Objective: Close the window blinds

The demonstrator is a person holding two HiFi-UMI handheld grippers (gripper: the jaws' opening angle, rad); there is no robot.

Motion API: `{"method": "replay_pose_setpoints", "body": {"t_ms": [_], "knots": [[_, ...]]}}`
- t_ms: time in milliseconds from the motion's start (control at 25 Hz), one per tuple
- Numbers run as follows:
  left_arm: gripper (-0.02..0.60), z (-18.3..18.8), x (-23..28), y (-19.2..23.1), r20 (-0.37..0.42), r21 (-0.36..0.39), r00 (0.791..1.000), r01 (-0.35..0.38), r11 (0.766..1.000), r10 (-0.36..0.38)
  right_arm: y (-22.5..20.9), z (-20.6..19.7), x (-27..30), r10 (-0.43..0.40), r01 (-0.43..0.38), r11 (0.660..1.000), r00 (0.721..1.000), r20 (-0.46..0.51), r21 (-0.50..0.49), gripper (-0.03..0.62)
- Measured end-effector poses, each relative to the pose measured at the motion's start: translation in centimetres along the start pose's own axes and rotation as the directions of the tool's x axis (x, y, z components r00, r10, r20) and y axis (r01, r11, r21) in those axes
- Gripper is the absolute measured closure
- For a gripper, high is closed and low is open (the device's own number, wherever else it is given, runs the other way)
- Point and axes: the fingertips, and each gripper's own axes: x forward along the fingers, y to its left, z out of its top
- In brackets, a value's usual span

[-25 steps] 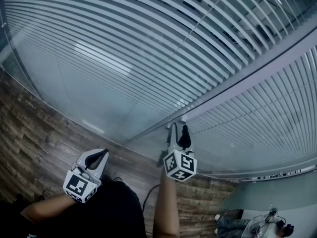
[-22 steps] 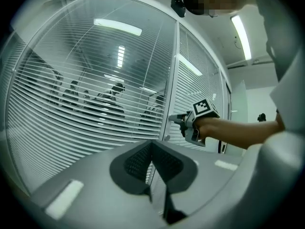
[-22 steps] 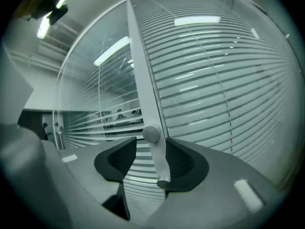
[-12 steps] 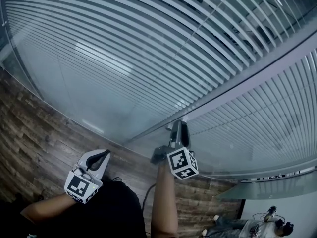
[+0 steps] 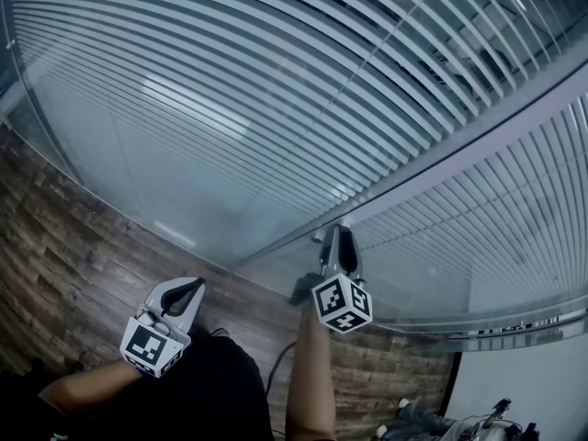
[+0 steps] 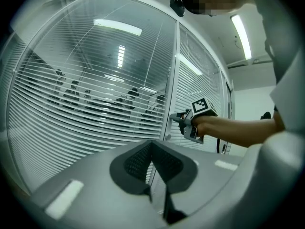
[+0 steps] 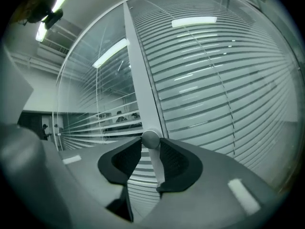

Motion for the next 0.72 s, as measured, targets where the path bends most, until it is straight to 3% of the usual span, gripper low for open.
{"method": "replay_pose_setpoints", "body": {"t_ms": [160,320,480,720], "knots": [[0.580,0.1,0.3,-0.3,-0.008,0.001,1.000,0.010,1.000,-0.010,0.0,0.3,0.1,-0.012,0.008,0.988,1.000,-0.024,-0.154,0.468],[0.580,0.4,0.6,-0.5,-0.013,0.002,1.000,0.017,1.000,-0.017,0.0,0.8,0.2,-0.042,0.029,0.948,0.998,-0.035,-0.318,0.470],[0.580,0.2,0.5,-0.9,-0.017,0.006,1.000,0.025,1.000,-0.025,0.0,0.7,-0.3,-0.084,0.051,0.867,0.995,-0.044,-0.496,0.470],[0.580,-0.2,0.3,-0.5,-0.014,-0.004,0.999,0.034,0.999,-0.034,0.8,0.1,-0.3,-0.113,0.026,0.703,0.991,-0.075,-0.710,0.468]]}}
